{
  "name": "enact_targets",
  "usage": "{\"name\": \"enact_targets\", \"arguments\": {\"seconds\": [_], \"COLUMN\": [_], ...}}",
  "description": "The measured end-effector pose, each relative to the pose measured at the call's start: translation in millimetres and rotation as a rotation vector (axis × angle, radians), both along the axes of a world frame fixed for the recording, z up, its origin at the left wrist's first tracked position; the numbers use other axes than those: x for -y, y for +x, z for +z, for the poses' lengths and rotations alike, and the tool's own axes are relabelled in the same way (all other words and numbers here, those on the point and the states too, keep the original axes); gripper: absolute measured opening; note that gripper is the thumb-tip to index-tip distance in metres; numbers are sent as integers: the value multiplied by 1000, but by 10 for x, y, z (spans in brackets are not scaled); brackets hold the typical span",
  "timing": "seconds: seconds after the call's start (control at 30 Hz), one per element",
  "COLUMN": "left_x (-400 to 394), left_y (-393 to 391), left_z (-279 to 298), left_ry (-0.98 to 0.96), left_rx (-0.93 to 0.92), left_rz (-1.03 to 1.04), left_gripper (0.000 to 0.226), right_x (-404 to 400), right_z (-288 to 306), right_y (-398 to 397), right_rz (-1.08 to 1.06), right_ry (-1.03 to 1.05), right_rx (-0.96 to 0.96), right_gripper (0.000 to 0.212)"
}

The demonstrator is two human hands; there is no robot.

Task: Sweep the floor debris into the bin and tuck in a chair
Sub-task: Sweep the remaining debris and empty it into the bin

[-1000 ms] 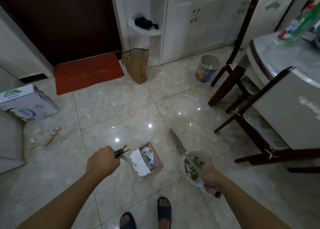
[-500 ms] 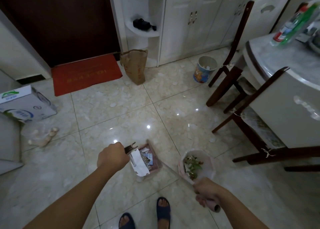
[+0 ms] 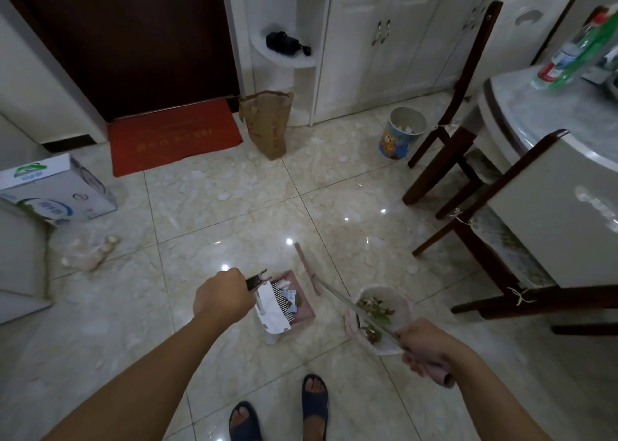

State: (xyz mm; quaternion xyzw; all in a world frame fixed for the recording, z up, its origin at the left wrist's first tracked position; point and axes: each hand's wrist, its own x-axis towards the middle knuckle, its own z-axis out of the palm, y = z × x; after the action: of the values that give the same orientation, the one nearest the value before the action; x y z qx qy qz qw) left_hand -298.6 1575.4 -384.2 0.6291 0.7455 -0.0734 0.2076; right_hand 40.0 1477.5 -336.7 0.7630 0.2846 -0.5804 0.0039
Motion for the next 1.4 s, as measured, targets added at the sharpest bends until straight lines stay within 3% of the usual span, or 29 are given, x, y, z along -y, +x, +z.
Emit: {"name": "enact_targets", "arguments": {"seconds": [0.17,0.3,0.43,0.87,1.2,1.4], "left_x": [-6,-9,11,392,987,1372], "left_y": [-2,-31,-46,-325,-705,-776], "left_z": [-21,-40,-38,35,273,747], "left_ry": [-2,-6,-15,-26,-64,50], "left_rx": [5,10,19,120,336,409], "left_rz": [9,15,19,23,98,167], "left_gripper": [22,21,18,11,27,40], "right_x": [10,89,195,927,1717,2084], "right_z": [-361,-510,-536,-138,305,616], "right_y": [-348,-605,-653,-646,-785,-690], "right_rz": [82,177,82,-138,-294,-325], "right_ry": [-11,-53,-95,-10,70,180], "right_rx": [80,31,-24,-101,-183,-196], "right_gripper": [26,31,23,26,34,38]}}
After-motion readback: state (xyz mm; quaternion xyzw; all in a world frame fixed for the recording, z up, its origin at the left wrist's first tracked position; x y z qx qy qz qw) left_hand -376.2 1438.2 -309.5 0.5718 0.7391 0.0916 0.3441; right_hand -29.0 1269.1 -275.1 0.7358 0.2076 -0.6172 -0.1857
